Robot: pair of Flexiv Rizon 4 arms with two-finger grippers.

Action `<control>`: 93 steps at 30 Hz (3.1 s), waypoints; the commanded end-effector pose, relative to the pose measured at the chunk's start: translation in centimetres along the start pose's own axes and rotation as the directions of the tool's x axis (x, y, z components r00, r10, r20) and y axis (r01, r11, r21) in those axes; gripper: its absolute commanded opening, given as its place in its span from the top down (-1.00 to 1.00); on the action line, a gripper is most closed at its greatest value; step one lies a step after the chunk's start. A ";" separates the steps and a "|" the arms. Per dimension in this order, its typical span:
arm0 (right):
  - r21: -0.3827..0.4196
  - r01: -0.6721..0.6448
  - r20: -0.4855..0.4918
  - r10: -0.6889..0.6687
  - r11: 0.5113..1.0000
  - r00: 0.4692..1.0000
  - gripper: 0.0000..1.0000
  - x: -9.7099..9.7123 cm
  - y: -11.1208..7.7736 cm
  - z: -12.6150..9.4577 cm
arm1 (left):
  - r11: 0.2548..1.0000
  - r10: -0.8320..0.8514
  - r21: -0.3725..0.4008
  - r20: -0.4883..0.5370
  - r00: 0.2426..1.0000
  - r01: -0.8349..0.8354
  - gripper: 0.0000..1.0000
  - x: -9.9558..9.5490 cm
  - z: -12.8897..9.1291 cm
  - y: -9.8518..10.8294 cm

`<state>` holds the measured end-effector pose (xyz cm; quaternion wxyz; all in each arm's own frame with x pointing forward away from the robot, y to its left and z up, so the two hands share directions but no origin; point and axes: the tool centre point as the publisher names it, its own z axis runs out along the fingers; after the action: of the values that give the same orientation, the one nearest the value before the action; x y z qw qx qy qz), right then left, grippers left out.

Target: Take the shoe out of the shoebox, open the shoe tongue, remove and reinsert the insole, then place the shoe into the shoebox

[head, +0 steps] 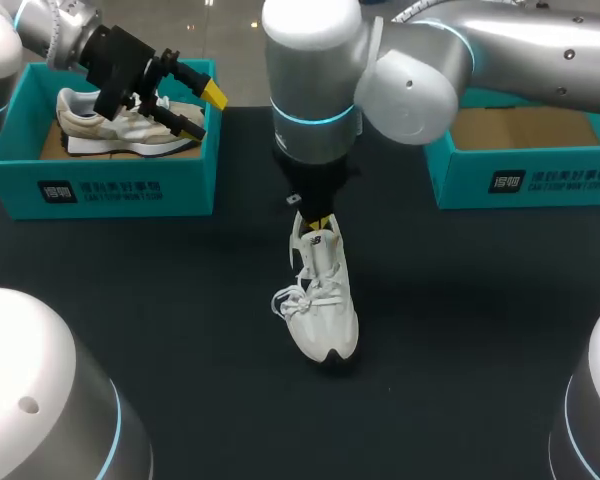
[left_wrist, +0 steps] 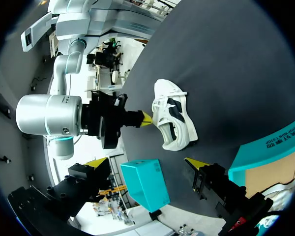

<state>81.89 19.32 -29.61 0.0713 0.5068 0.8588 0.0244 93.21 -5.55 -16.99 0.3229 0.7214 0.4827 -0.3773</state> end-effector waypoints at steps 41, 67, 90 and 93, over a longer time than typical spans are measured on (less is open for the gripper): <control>0.093 0.766 0.179 -0.767 0.636 0.616 -0.84 -3.7 9.1 2.4 | 1.000 0.000 0.001 -0.003 1.000 0.000 -1.00 0.0 -0.1 0.0; 0.100 0.903 0.126 -0.906 0.417 0.404 -0.69 -5.9 10.3 7.7 | 1.000 0.000 0.001 -0.003 1.000 0.000 -1.00 0.0 -0.1 0.0; 0.128 0.900 0.052 -0.909 0.417 0.414 1.00 -5.9 9.3 11.0 | 1.000 0.000 0.001 -0.003 1.000 0.000 -1.00 0.0 -0.1 0.0; 0.128 0.896 0.050 -0.905 0.425 0.423 1.00 -5.9 9.1 11.1 | 1.000 0.000 0.001 -0.003 1.000 0.000 -1.00 0.0 -0.1 0.0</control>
<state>94.40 18.12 -38.82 0.1012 -0.0284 0.9913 -0.0795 93.21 -5.55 -16.99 0.3229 0.7214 0.4827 -0.3773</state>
